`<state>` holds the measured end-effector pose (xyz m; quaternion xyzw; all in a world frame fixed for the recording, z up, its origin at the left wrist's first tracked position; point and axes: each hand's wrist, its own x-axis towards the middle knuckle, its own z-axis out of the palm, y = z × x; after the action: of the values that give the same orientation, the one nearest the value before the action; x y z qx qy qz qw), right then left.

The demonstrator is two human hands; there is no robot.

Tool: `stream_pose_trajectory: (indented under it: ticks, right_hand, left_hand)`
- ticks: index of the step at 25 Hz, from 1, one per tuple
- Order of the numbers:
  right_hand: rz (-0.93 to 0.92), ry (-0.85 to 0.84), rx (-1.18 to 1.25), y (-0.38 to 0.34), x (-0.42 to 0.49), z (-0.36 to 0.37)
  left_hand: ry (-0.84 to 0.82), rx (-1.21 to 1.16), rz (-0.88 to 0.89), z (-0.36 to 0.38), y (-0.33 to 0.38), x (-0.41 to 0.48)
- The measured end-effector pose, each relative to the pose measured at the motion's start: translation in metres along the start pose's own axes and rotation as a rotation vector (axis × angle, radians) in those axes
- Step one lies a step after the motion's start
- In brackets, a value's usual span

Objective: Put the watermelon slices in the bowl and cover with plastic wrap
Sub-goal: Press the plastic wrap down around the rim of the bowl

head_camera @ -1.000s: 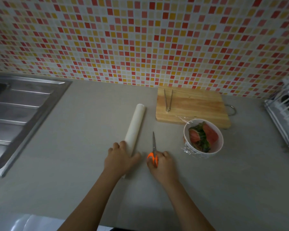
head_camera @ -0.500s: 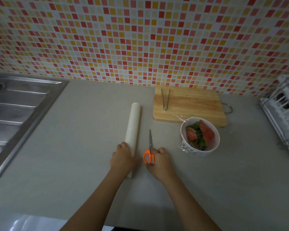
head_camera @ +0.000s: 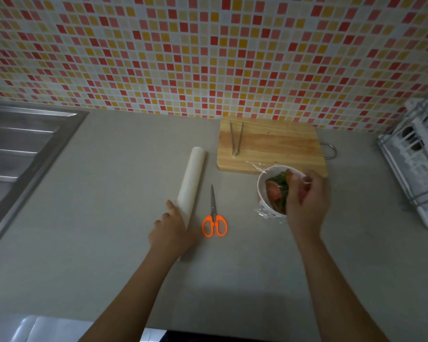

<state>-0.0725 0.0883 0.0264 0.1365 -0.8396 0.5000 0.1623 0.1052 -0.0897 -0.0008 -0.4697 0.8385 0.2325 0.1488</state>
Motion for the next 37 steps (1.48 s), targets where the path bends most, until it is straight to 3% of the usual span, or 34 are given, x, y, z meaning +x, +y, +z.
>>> stream_pose_trajectory:
  ticks: [3, 7, 9, 12, 14, 19, 22, 27, 33, 37]
  right_hand:
    - [0.117, -0.001, -0.076, 0.035, 0.047, -0.022]
    - [0.409, -0.302, -0.111, 0.078, 0.084, -0.024]
    - [0.529, -0.472, 0.041, 0.085, 0.092, -0.015]
    - [0.691, -0.631, 0.336, 0.089, 0.092, -0.005]
    - [0.717, -0.731, 0.388, 0.095, 0.086, -0.007]
    - [0.720, -0.803, 0.450, 0.103, 0.052, -0.029]
    - [0.809, -0.773, 0.479, 0.110, 0.024, -0.037]
    - [0.788, -0.831, 0.201, 0.113, 0.032, -0.022]
    - [0.782, -0.823, 0.141, 0.104, 0.074, 0.005]
    - [0.816, -0.654, 0.295, 0.103, 0.081, 0.010]
  left_hand:
    - [0.109, 0.073, -0.031, -0.006, 0.013, -0.011]
    - [0.357, -0.198, 0.329, 0.017, 0.063, -0.021]
    - [0.273, -0.512, 0.331, 0.036, 0.094, -0.019]
    - [-0.068, -1.048, 0.032, 0.054, 0.130, -0.011]
    - [-0.223, -1.238, -0.073, 0.065, 0.146, -0.007]
    - [-0.217, -1.255, -0.007, 0.053, 0.152, 0.010]
    - [-0.292, -1.087, 0.070, 0.038, 0.148, 0.029]
    - [-0.408, -0.962, 0.150, 0.029, 0.141, 0.054]
    - [-0.146, -0.903, 0.246, 0.044, 0.133, 0.065]
    - [-0.156, -1.181, 0.148, 0.049, 0.133, 0.068]
